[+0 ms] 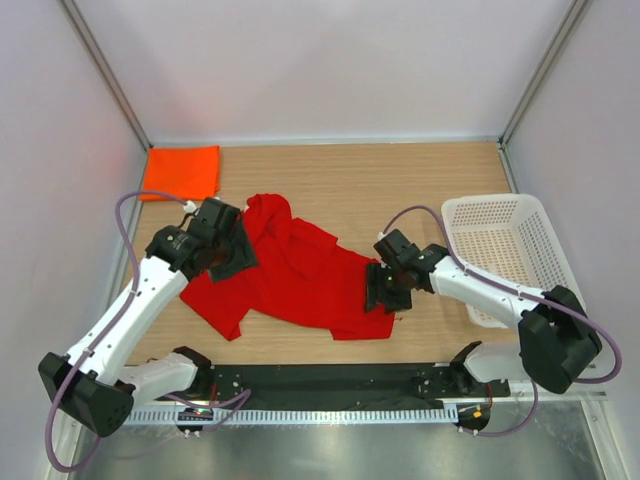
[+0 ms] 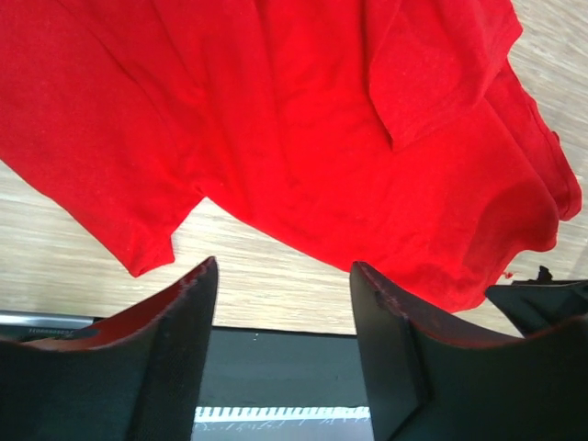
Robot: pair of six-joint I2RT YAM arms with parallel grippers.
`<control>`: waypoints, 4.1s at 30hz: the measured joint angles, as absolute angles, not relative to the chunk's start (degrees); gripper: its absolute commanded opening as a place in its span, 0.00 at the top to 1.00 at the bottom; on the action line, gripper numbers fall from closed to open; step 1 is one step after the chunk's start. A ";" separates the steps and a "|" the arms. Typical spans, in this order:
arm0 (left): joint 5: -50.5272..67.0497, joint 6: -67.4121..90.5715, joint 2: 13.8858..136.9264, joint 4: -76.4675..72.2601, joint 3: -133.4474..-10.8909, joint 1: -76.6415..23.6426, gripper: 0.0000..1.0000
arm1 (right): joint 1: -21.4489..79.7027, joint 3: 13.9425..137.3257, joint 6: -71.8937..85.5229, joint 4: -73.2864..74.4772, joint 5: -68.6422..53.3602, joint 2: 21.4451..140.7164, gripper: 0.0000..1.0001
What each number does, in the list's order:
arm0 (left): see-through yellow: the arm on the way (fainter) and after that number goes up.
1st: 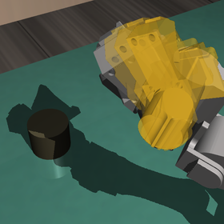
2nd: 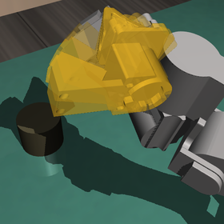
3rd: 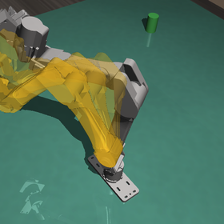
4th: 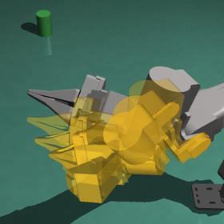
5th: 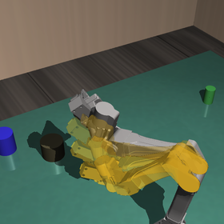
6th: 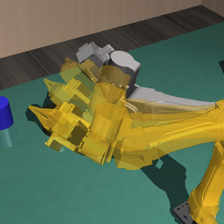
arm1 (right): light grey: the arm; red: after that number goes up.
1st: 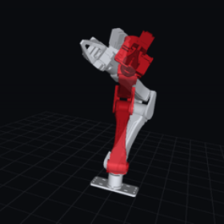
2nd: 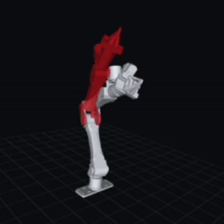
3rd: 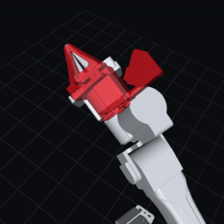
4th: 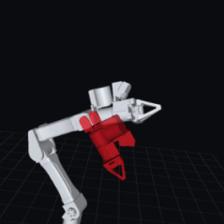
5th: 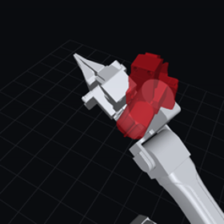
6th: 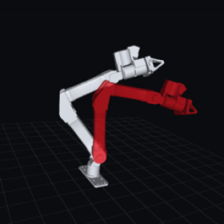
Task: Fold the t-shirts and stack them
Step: Flatten the tshirt out
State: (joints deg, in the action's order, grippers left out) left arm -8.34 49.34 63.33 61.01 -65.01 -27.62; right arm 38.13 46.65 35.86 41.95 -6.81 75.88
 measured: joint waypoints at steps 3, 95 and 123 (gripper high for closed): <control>-8.34 49.32 63.68 61.17 -65.06 -27.62 0.35 | 38.41 43.86 38.35 37.65 -9.69 76.03 0.37; -9.28 50.15 65.60 65.14 -67.99 -15.81 0.29 | 26.15 99.20 23.92 51.13 -0.78 111.68 0.48; -5.87 65.54 72.10 48.45 -41.17 -14.33 0.44 | 26.79 66.17 19.25 54.52 -6.96 79.05 0.39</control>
State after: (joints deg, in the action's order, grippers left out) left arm -5.87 65.54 72.10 48.45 -41.17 -14.33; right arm 26.79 66.17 19.25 54.52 -6.96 79.05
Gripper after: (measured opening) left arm 0.591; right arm 0.608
